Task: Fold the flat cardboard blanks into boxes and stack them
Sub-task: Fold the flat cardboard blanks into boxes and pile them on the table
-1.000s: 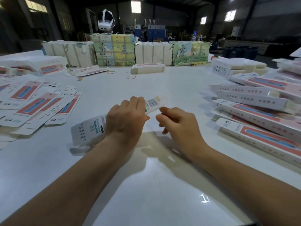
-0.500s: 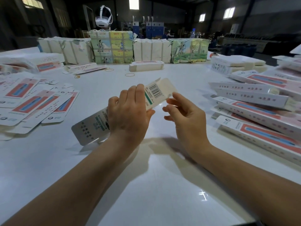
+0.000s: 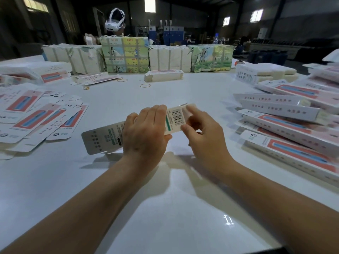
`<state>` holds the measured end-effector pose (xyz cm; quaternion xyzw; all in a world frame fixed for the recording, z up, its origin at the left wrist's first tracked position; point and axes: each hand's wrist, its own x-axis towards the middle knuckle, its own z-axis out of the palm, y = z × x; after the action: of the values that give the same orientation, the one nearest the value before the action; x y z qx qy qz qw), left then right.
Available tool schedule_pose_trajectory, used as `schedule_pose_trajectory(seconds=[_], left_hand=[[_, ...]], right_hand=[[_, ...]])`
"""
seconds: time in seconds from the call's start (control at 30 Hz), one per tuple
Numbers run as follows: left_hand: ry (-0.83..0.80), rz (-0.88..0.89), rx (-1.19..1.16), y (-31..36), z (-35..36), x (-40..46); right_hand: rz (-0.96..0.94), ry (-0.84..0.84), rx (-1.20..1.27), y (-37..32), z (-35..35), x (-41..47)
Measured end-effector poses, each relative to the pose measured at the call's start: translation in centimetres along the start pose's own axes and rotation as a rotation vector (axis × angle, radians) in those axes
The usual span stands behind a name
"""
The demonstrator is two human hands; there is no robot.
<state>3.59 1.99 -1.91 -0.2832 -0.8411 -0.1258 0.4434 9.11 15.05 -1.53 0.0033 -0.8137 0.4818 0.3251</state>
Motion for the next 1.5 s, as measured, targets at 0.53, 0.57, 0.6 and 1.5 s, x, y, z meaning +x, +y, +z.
schedule_pose_trajectory(seconds=[0.53,0.57,0.6,1.5], left_hand=[[-0.026,0.036,0.068,0.9,-0.1,-0.1],[-0.041,0.034,0.07,0.9,0.0,-0.1],[-0.055,0.03,0.074,0.8,0.0,-0.1],[-0.109,0.056,-0.022,-0.1,-0.8,0.2]], right_hand=[[0.221,-0.09,0.252,0.1,-0.2,0.6],[0.184,-0.099,0.165,0.1,-0.2,0.7],[0.136,-0.089,0.041,0.1,-0.4,0.7],[0.374,-0.144,0.686,0.6,-0.4,1.2]])
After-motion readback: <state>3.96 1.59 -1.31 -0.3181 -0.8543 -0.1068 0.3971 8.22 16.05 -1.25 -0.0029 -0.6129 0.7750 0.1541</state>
